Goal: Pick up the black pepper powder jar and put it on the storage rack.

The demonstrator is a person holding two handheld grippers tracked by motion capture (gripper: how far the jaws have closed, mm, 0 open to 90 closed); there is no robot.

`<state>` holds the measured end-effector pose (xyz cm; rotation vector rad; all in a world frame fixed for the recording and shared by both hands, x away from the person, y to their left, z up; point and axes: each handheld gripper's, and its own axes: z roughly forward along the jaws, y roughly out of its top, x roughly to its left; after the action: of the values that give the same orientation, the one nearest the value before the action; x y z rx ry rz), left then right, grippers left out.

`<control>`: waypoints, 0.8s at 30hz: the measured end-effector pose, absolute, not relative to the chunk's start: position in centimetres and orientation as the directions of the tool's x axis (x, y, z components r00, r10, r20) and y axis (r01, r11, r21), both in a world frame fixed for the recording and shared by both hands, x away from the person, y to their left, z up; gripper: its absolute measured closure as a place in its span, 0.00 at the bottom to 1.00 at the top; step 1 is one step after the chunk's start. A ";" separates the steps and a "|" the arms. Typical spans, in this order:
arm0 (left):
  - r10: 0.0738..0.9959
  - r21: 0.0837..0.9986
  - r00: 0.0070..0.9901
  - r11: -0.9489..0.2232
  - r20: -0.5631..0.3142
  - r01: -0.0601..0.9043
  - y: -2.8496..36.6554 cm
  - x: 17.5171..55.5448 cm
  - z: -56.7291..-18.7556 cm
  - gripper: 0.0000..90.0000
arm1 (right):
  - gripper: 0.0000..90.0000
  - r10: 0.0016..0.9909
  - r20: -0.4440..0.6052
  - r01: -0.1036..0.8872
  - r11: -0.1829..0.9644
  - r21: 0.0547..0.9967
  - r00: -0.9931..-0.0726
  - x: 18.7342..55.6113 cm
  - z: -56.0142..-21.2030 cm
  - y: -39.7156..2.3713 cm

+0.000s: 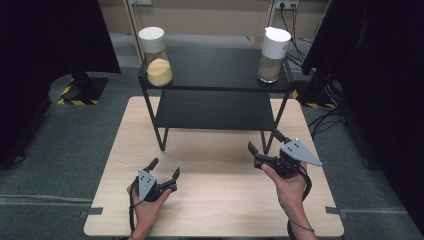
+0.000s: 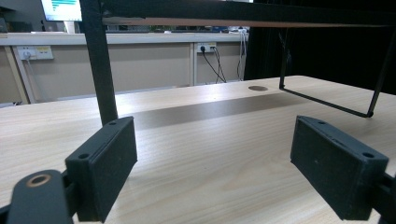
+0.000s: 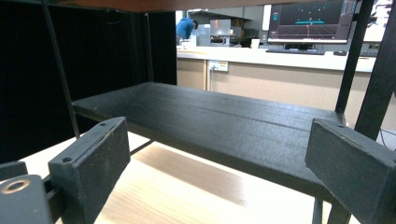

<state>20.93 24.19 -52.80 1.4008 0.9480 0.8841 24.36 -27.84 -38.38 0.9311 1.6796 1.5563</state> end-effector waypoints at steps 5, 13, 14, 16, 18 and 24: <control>0.922 0.999 0.386 -0.003 -0.017 0.050 24.2 20.9 -52.8 0.16 | 0.08 0.843 0.008 0.082 0.042 0.996 -0.537 24.1 -39.3 -28.0; 0.922 0.999 0.386 -0.003 -0.016 0.049 24.2 20.9 -52.8 0.16 | 0.08 0.844 0.019 0.095 0.038 0.995 -0.536 23.6 -40.7 -28.1; 0.922 0.999 0.386 -0.003 -0.016 0.049 24.2 20.9 -52.8 0.16 | 0.08 0.845 0.020 0.097 0.037 0.995 -0.535 23.6 -40.8 -28.1; 0.922 0.999 0.386 -0.003 -0.016 0.050 24.2 20.9 -52.8 0.16 | 0.08 0.846 0.025 0.100 0.033 0.994 -0.533 23.5 -41.0 -28.2; 0.923 0.999 0.386 -0.003 -0.017 0.050 24.2 20.9 -52.8 0.16 | 0.08 0.847 0.026 0.101 0.033 0.994 -0.531 23.4 -41.2 -28.2; 0.922 0.999 0.386 -0.002 -0.017 0.049 24.2 20.9 -52.8 0.16 | 0.08 0.850 0.031 0.102 0.027 0.994 -0.526 23.2 -41.6 -28.4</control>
<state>20.95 24.18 -52.79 1.4010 0.9490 0.8831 23.23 -28.37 -41.61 0.9745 1.6926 1.5571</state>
